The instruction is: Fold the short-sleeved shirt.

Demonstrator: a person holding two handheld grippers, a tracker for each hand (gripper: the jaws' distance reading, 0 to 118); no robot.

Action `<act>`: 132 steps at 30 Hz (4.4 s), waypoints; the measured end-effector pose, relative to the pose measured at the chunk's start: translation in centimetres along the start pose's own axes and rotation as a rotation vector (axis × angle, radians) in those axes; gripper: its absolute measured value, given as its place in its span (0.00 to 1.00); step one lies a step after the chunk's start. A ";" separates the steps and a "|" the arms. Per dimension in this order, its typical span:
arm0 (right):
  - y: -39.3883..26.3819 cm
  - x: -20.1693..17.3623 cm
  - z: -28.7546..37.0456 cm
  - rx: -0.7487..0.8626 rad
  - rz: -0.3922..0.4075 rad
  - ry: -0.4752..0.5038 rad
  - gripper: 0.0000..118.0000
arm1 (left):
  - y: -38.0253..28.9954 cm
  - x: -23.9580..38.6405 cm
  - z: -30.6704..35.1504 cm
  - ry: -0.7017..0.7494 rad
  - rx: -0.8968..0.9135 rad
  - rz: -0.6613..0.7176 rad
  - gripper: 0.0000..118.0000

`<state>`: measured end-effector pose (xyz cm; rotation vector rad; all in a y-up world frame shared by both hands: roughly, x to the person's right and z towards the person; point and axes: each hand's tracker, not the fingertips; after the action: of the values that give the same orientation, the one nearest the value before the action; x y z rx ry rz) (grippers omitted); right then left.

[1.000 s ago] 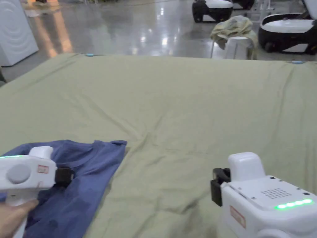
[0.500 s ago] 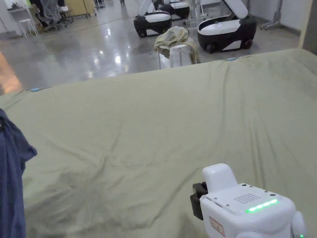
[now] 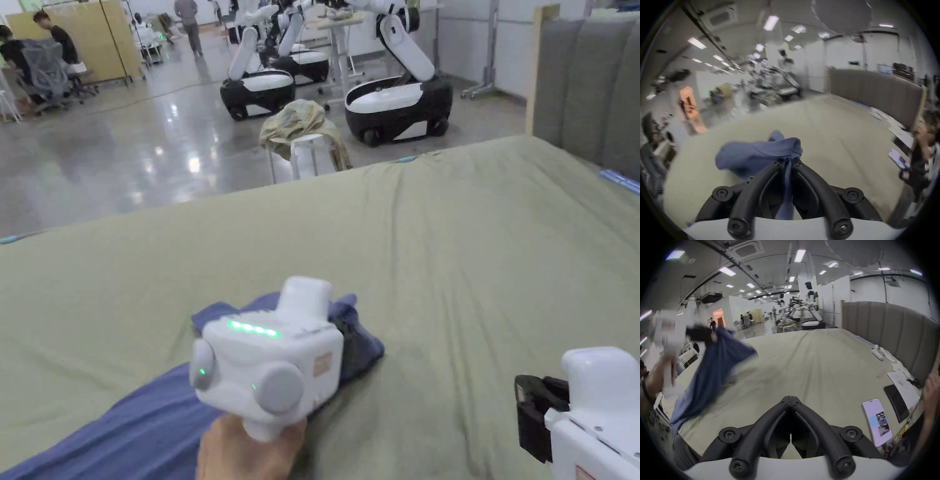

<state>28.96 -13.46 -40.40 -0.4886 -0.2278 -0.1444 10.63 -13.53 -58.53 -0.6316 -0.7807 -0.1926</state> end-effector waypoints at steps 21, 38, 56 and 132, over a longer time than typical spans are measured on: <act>1.2 -0.2 4.1 0.099 0.051 0.095 0.00 | -7.4 -4.4 21.7 0.294 0.412 0.131 0.45; 2.4 -6.8 5.8 0.122 0.133 0.197 0.00 | -14.8 -9.4 33.2 0.610 0.421 0.240 0.02; 1.1 -5.0 5.2 0.073 0.091 0.214 0.00 | -10.4 -25.5 19.4 0.347 0.013 0.570 0.38; 41.9 -7.5 -3.4 0.389 0.051 0.128 0.07 | 19.5 -26.7 36.1 0.642 0.696 0.290 0.04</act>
<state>30.33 22.13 -63.96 -0.0973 -0.1131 -0.0786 -22.19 21.86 -66.92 0.0040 -0.0975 0.1437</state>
